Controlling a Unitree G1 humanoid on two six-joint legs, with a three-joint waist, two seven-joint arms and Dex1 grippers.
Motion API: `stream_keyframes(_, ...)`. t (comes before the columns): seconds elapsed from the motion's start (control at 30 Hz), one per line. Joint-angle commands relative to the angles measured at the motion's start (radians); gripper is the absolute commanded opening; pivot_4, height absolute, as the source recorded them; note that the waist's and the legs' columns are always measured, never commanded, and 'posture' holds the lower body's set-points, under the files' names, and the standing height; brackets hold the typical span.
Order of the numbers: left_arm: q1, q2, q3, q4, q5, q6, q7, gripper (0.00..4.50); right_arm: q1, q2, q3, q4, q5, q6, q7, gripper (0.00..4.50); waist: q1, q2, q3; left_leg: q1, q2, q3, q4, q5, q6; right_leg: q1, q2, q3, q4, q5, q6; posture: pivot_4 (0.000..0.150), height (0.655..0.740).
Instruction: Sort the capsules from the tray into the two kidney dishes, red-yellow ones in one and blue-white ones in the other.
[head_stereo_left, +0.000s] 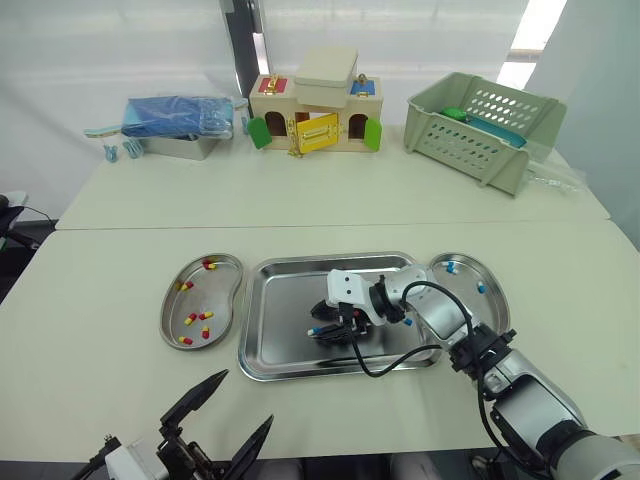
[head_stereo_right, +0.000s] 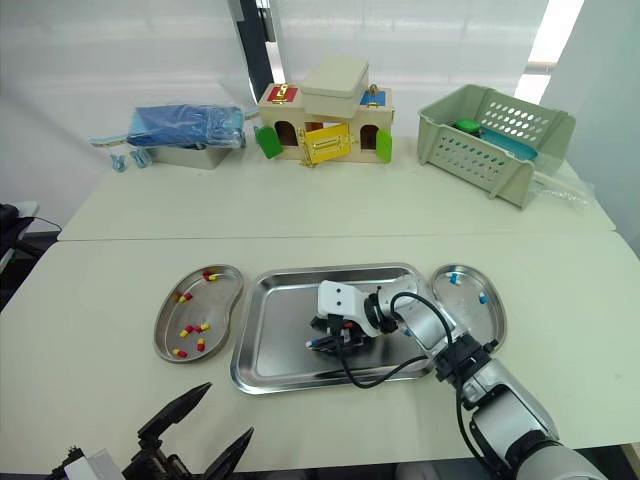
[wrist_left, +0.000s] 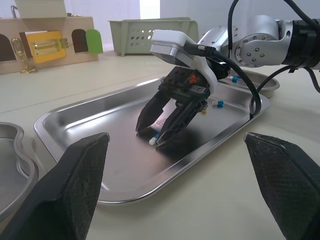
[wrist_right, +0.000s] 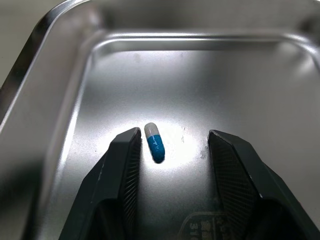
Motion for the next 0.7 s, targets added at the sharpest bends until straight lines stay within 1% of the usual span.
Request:
stream_keyframes(0.03, 0.011, 0.002, -0.007, -0.016, 0.0, -0.016, 0.002, 4.5, 0.015, -0.008, 0.018, -0.018, -0.03, -0.024, 0.005, 2.36, 0.0, 0.0, 0.0, 0.0, 0.0, 0.0, 0.0, 0.0, 0.0, 0.0, 0.0, 0.0, 0.0, 0.0, 0.0, 0.15, 0.74)
stream_keyframes(0.07, 0.012, 0.002, -0.006, -0.015, 0.0, -0.016, 0.003, 4.5, 0.017, -0.01, 0.022, -0.015, -0.041, -0.034, 0.002, 2.36, 0.0, 0.0, 0.0, 0.0, 0.0, 0.0, 0.0, 0.0, 0.0, 0.0, 0.0, 0.0, 0.0, 0.0, 0.0, 0.15, 0.74)
stream_keyframes(0.1, 0.011, 0.002, -0.006, -0.015, 0.0, -0.016, 0.004, 4.5, 0.018, -0.01, 0.024, -0.012, -0.047, -0.041, 0.001, 1.95, 0.0, 0.0, 0.0, 0.0, 0.0, 0.0, 0.0, 0.0, 0.0, 0.0, 0.0, 0.0, 0.0, 0.0, 0.0, 0.15, 0.74)
stream_keyframes(0.13, 0.012, 0.003, -0.006, -0.015, 0.0, -0.016, 0.005, 4.5, 0.02, -0.009, 0.025, -0.011, -0.05, -0.047, 0.001, 1.8, 0.0, 0.0, 0.0, 0.0, 0.0, 0.0, 0.0, 0.0, 0.0, 0.0, 0.0, 0.0, 0.0, 0.0, 0.0, 0.15, 0.74)
stream_keyframes(0.17, 0.013, 0.003, -0.005, -0.015, 0.0, -0.017, 0.005, 4.5, 0.022, -0.007, 0.025, -0.011, -0.052, -0.051, 0.002, 1.51, 0.0, 0.0, 0.0, 0.0, 0.0, 0.0, 0.0, 0.0, 0.0, 0.0, 0.0, 0.0, 0.0, 0.0, 0.0, 0.15, 0.74)
stream_keyframes(0.33, 0.015, 0.004, -0.001, -0.013, -0.005, -0.018, 0.005, 4.5, 0.025, 0.0, 0.024, -0.011, -0.057, -0.055, 0.006, 0.41, 0.0, 0.0, 0.0, 0.0, 0.0, 0.0, 0.0, 0.0, 0.0, 0.0, 0.0, 0.0, 0.0, 0.0, 0.0, 0.15, 0.74)
stream_keyframes(0.57, 0.004, 0.001, 0.004, -0.008, -0.015, -0.017, 0.011, 4.5, 0.026, 0.003, 0.021, -0.012, -0.056, -0.061, 0.008, 0.41, 0.0, 0.0, 0.0, 0.0, 0.0, 0.0, 0.0, 0.0, 0.0, 0.0, 0.0, 0.0, 0.0, 0.0, 0.0, 0.15, 0.74)
stream_keyframes(0.7, -0.003, 0.003, 0.003, -0.009, -0.017, -0.014, 0.011, 4.5, 0.035, -0.007, -0.002, -0.049, -0.029, -0.047, 0.019, 0.41, 0.0, 0.0, 0.0, 0.0, 0.0, 0.0, 0.0, 0.0, 0.0, 0.0, 0.0, 0.0, 0.0, 0.0, 0.0, 0.15, 0.74)
